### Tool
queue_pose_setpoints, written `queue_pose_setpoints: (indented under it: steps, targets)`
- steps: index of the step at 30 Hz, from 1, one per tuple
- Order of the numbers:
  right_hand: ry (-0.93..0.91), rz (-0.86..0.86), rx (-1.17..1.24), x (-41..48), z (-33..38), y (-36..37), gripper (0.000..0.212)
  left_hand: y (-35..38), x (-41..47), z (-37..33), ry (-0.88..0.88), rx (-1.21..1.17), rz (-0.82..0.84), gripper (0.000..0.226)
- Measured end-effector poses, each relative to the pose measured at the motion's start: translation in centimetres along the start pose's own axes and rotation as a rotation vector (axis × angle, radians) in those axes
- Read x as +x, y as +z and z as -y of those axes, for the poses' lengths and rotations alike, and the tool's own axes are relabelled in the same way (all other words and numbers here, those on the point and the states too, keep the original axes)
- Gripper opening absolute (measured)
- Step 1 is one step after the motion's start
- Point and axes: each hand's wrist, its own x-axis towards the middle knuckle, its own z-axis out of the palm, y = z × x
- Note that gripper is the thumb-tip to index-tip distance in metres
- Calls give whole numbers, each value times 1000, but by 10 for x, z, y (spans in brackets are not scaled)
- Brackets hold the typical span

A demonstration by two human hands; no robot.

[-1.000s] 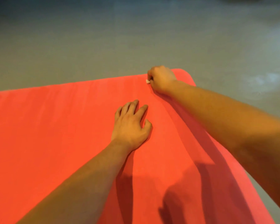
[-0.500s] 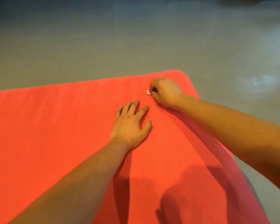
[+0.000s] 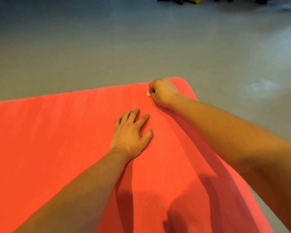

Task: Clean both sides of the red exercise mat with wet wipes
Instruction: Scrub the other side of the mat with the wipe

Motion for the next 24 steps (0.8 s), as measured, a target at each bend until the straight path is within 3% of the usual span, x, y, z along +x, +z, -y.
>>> queue_pose_setpoints:
  steps: [6, 15, 24]
  targets:
    - [-165, -22, -1, -65, -1, 0, 14, 1, -1, -1, -4, -9, -22, 56]
    - [44, 0, -35, 11, -1, 6, 15, 4, 1, 2, 4, -54, -69, 50]
    - [-189, -12, 47, -132, 20, -2, 13, -2, -2, -1, -13, -80, -106, 37]
